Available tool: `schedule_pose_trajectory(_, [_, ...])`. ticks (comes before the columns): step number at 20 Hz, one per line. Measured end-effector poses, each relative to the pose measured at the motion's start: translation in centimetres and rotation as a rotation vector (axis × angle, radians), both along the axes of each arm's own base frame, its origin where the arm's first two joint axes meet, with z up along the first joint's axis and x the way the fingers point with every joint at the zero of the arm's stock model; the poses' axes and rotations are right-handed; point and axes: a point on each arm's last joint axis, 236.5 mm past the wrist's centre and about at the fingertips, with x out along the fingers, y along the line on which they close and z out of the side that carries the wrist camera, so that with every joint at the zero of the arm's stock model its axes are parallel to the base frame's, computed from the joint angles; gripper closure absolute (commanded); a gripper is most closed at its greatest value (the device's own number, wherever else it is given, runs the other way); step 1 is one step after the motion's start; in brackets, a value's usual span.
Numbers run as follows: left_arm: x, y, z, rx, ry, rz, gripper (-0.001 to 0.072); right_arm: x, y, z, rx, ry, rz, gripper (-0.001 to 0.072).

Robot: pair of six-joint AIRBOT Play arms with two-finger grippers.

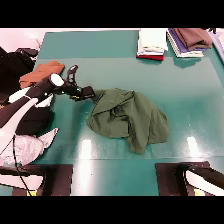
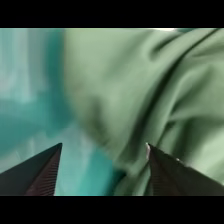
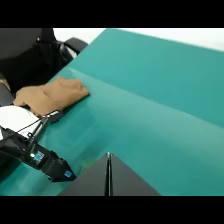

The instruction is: Fold the shirts.

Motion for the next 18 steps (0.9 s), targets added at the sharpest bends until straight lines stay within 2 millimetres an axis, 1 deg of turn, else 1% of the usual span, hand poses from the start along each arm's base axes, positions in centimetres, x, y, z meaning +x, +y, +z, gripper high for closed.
schedule_pose_trajectory(2, [0.2, -1.3, -0.9, -0.014, -0.012, 0.0, 0.0085, 0.3, 0.1, -0.9, -0.007, 0.028, 0.009, 0.0693])
schedule_pose_trajectory(3, [0.4, -1.7, -1.3, -0.02, -0.016, 0.004, 0.0138, 0.5, 0.2, -1.4, -0.011, 0.042, 0.013, 0.0692])
schedule_pose_trajectory(5, [0.5, -2.3, -1.8, -0.025, -0.02, 0.007, 0.0611, 0.7, 0.2, -2.2, -0.015, 0.066, 0.018, 0.0692])
schedule_pose_trajectory(6, [0.7, -2.4, -1.7, -0.03, -0.027, 0.01, 0.0688, 0.8, 0.2, -2.6, -0.015, 0.077, 0.018, 0.0693])
schedule_pose_trajectory(7, [1.2, -2.4, -1.3, -0.033, -0.041, 0.01, 0.0687, 0.8, 0.0, -3.2, -0.016, 0.094, 0.014, 0.0693])
schedule_pose_trajectory(8, [2.0, -2.1, -0.3, -0.042, -0.062, 0.021, 0.0687, 0.8, -0.4, -4.0, -0.018, 0.113, 0.005, 0.0692])
schedule_pose_trajectory(9, [3.0, -1.5, 1.1, -0.047, -0.095, 0.033, 0.0687, 0.7, -1.1, -4.9, -0.019, 0.139, -0.01, 0.0692])
schedule_pose_trajectory(11, [4.8, 0.0, 5.0, -0.053, -0.175, 0.049, 0.0687, 0.3, -3.0, -7.8, -0.022, 0.216, -0.052, 0.0692])
schedule_pose_trajectory(12, [5.7, 1.1, 7.2, -0.048, -0.225, 0.058, 0.0687, 0.1, -4.3, -9.6, -0.021, 0.262, -0.084, 0.0692])
schedule_pose_trajectory(13, [6.4, 2.1, 9.3, -0.039, -0.279, 0.062, 0.0687, -0.2, -5.9, -11.9, -0.024, 0.321, -0.124, 0.0691])
schedule_pose_trajectory(14, [6.9, 3.0, 11.4, -0.031, -0.331, 0.064, 0.0686, -0.7, -7.8, -14.7, -0.029, 0.389, -0.172, 0.063])
schedule_pose_trajectory(15, [7.0, 3.6, 13.1, -0.021, -0.37, 0.057, 0.0686, -1.2, -9.4, -17.6, -0.034, 0.457, -0.218, 0.037])
schedule_pose_trajectory(16, [7.1, 4.0, 14.2, -0.012, -0.397, 0.052, 0.0687, -2.0, -11.1, -21.1, -0.03, 0.541, -0.263, 0.0164])
schedule_pose_trajectory(17, [7.0, 4.3, 15.1, -0.004, -0.415, 0.046, 0.0687, -2.9, -12.3, -24.3, -0.019, 0.62, -0.3, 0.0177])
schedule_pose_trajectory(18, [7.0, 4.6, 15.5, 0.004, -0.422, 0.04, 0.0687, -3.9, -13.3, -27.4, -0.001, 0.699, -0.333, 0.0301])
